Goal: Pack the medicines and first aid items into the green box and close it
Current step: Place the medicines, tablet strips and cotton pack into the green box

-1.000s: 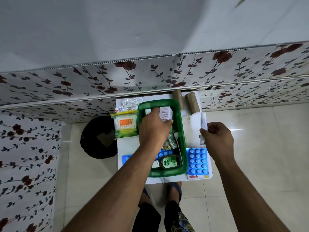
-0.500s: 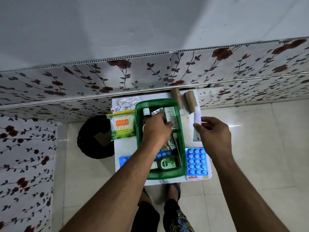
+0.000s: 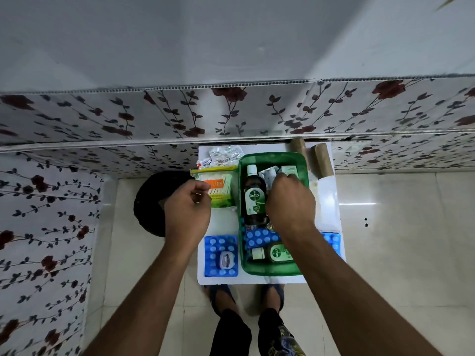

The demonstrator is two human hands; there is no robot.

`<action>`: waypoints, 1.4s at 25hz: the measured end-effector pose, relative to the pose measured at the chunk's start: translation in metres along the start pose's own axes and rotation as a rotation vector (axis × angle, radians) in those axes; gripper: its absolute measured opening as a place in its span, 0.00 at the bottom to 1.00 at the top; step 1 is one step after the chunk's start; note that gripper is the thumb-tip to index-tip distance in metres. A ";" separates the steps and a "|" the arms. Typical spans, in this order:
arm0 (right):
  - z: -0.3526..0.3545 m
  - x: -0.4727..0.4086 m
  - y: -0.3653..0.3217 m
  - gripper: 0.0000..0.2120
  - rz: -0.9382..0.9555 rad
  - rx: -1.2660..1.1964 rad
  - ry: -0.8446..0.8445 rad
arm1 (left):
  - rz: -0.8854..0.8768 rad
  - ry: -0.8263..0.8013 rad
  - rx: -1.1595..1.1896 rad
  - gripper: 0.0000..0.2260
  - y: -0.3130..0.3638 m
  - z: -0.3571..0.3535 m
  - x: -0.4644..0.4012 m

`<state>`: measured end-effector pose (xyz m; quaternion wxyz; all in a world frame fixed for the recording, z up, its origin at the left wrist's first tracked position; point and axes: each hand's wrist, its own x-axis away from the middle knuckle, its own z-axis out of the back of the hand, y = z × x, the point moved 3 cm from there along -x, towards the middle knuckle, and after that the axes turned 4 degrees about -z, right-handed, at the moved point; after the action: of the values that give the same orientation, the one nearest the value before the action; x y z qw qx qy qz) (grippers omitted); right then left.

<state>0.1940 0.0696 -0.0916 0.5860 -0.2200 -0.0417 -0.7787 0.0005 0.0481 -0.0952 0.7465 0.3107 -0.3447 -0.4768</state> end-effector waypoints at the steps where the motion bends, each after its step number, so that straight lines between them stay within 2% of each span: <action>1: -0.002 -0.001 -0.003 0.11 0.020 0.038 -0.008 | -0.003 -0.001 -0.009 0.08 -0.007 0.002 0.001; 5: -0.005 0.000 -0.011 0.11 0.083 0.068 -0.006 | -0.005 0.005 -0.006 0.08 -0.019 0.010 0.004; 7: 0.005 0.009 -0.007 0.10 0.087 0.009 0.085 | -0.016 -0.038 -0.020 0.08 -0.023 0.012 0.010; 10: 0.042 0.031 0.034 0.08 -0.054 -0.273 0.361 | -0.017 -0.311 -0.116 0.09 -0.033 0.006 0.028; 12: 0.048 0.034 0.080 0.07 -0.232 -0.452 0.419 | -0.053 -0.521 -0.276 0.13 -0.045 0.000 0.045; 14: 0.026 0.022 0.116 0.09 -0.366 -0.488 0.228 | -0.114 -0.649 -0.447 0.19 -0.055 -0.007 0.060; 16: -0.002 0.006 0.131 0.15 -0.426 -0.501 -0.005 | -0.175 -0.685 -0.538 0.24 -0.060 -0.014 0.070; 17: -0.013 0.000 0.133 0.18 -0.437 -0.514 -0.061 | -0.205 -0.674 -0.562 0.25 -0.062 -0.017 0.072; 20: -0.028 -0.015 0.131 0.20 -0.417 -0.538 -0.077 | -0.264 -0.615 -0.606 0.23 -0.065 -0.025 0.075; 25: -0.038 -0.025 0.133 0.16 -0.398 -0.567 -0.124 | -0.324 -0.583 -0.605 0.17 -0.064 -0.027 0.078; 29: -0.036 -0.022 0.138 0.11 -0.409 -0.743 -0.161 | -0.351 -0.497 -0.597 0.13 -0.060 -0.014 0.078; 35: -0.045 -0.016 0.140 0.14 -0.438 -0.796 -0.160 | -0.311 -0.568 -0.591 0.20 -0.060 -0.019 0.074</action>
<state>0.3142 0.0263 -0.1657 0.2723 -0.4734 0.1701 -0.8203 0.0089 -0.0391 -0.1379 0.5980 -0.0115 -0.3343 -0.7284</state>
